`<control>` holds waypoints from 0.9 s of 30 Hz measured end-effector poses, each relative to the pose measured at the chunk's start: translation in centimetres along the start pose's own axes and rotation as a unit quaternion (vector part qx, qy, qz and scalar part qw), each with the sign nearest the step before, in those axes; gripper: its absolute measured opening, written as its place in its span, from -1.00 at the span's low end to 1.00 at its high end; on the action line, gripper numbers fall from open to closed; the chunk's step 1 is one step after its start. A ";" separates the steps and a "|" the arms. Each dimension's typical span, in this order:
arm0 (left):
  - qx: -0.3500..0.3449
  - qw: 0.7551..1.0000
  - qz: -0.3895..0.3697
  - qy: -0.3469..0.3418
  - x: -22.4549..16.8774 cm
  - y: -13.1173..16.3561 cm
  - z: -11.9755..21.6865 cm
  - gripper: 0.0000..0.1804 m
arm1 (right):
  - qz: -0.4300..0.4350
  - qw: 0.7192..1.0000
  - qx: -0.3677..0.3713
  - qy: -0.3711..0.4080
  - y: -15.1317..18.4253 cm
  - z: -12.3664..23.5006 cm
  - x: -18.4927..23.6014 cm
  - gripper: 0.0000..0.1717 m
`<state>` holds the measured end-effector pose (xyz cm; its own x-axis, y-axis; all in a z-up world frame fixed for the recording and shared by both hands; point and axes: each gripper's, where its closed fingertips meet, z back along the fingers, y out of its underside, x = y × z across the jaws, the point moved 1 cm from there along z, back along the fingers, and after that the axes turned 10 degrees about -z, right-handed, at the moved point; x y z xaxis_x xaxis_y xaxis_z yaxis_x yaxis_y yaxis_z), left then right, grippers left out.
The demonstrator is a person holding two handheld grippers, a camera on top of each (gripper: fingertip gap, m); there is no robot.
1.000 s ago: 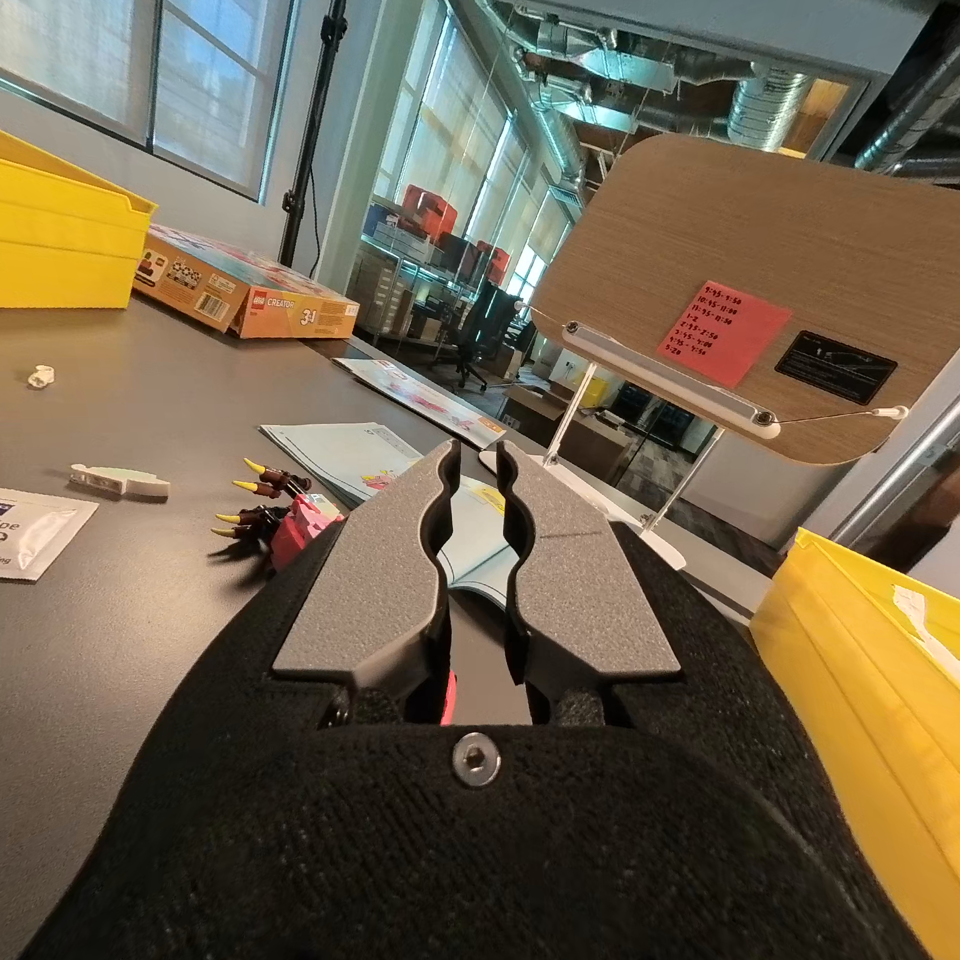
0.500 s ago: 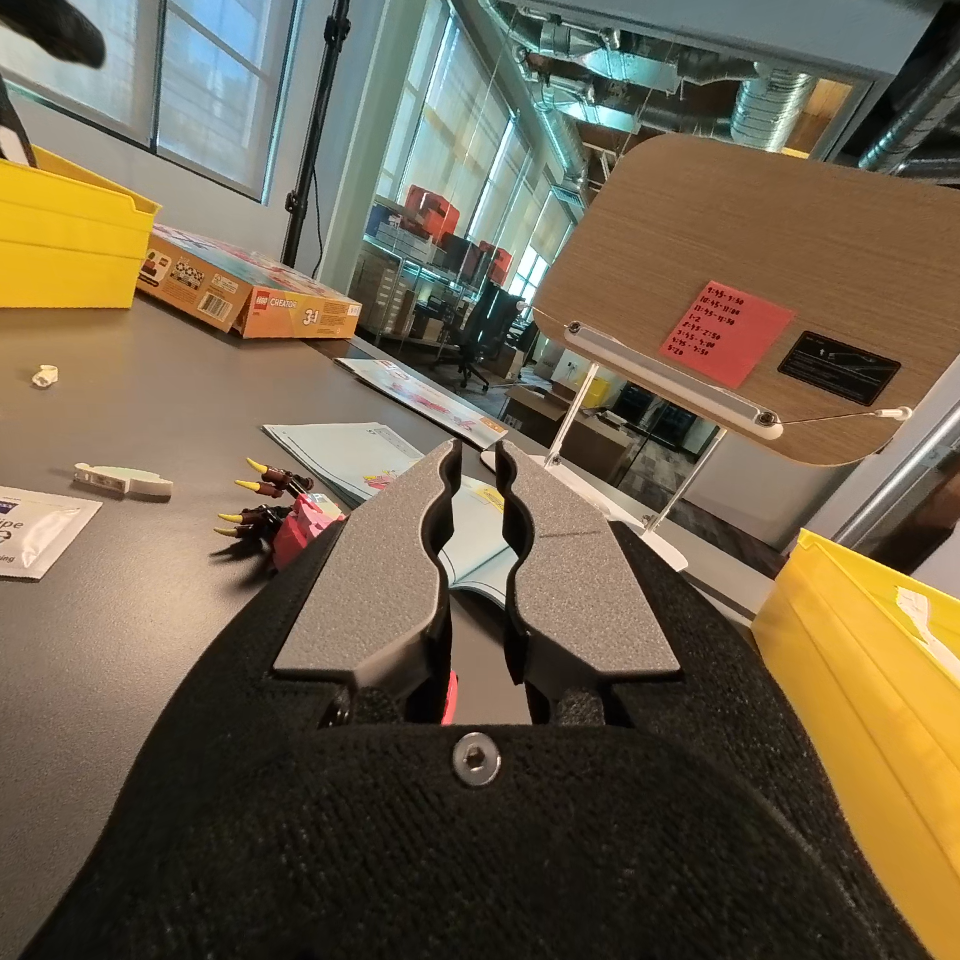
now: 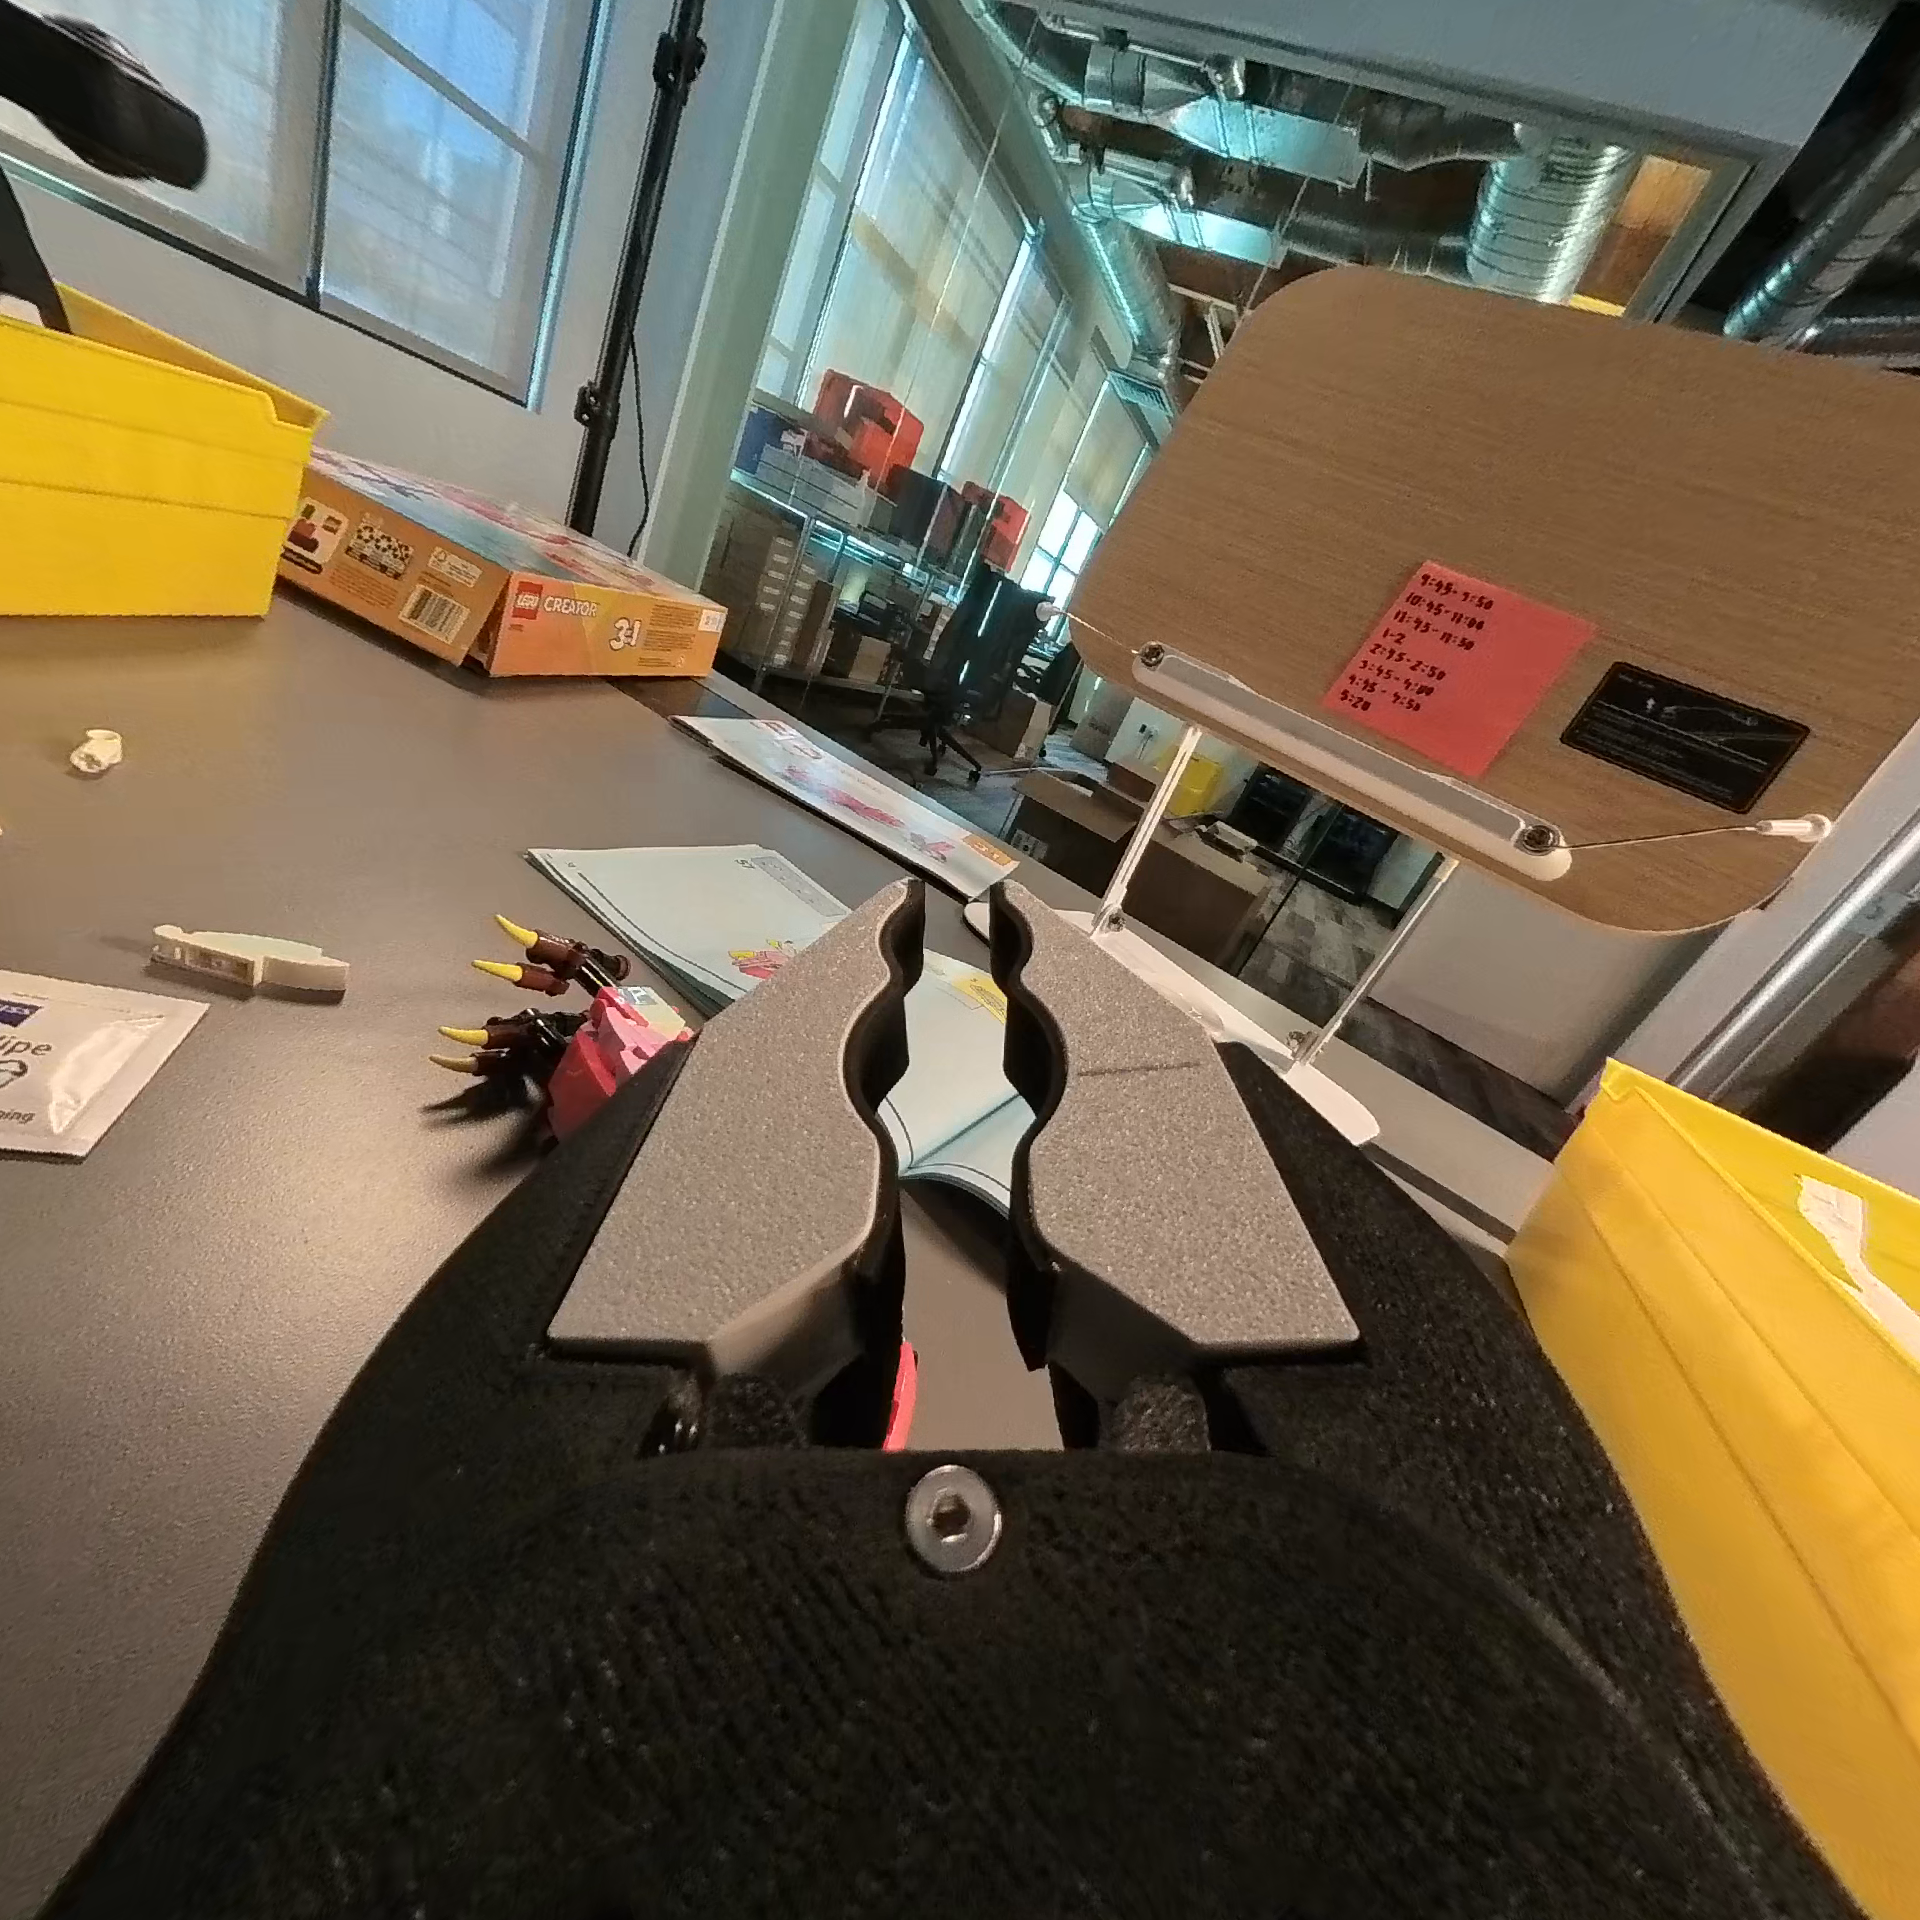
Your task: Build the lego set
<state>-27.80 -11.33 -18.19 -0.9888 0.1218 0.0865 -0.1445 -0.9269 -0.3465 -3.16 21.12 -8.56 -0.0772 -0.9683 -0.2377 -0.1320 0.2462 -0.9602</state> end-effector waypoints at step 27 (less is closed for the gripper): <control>-0.424 0.883 -0.061 -0.191 -17.3 -13.7 16.0 -0.94 | 0.058 0.998 0.008 0.029 -0.5 1.5 1.6 -0.86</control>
<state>-8.14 -6.45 0.05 -0.9026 -0.0756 0.4237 -0.3853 -0.2966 -0.8738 -1.77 19.38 -8.64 -0.1490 -0.9291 -0.3386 -0.1024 0.3551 -0.9292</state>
